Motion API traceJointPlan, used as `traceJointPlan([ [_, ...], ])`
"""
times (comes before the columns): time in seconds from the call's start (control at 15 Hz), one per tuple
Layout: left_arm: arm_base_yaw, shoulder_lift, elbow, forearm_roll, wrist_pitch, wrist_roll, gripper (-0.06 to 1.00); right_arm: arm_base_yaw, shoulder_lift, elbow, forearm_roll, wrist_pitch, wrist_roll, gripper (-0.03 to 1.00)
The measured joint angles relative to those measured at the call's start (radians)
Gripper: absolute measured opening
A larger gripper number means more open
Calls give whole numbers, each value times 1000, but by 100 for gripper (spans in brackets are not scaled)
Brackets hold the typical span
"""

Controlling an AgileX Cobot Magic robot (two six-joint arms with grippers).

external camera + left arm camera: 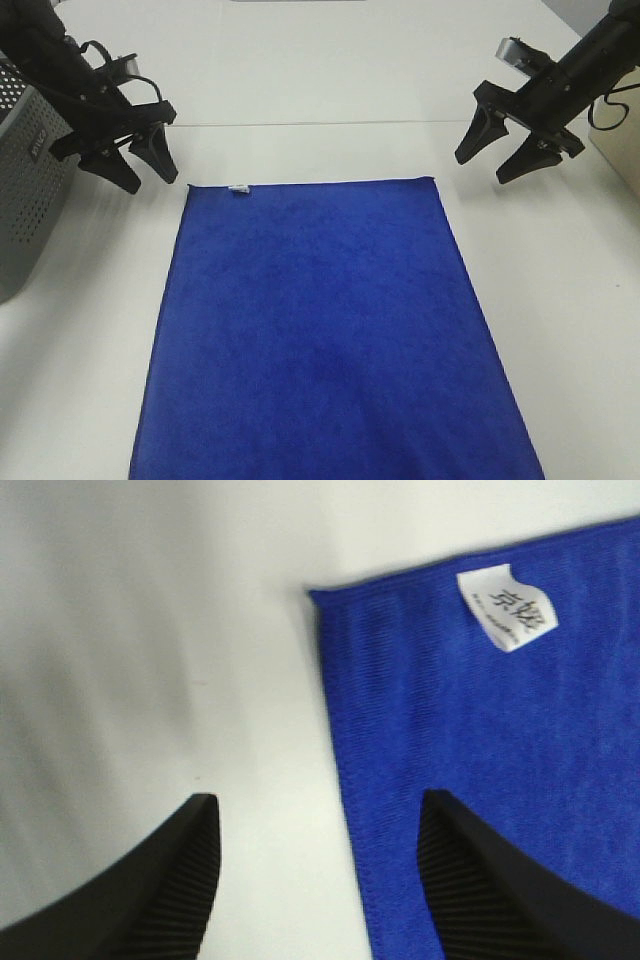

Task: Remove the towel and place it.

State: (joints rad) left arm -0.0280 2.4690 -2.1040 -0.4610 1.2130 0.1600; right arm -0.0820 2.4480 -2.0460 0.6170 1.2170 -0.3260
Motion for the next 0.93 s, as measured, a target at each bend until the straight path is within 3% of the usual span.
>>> traceJointPlan([
  [0.93,21,82,-6,-40,-44,43,56,0,75,-3,3,0,-30,72],
])
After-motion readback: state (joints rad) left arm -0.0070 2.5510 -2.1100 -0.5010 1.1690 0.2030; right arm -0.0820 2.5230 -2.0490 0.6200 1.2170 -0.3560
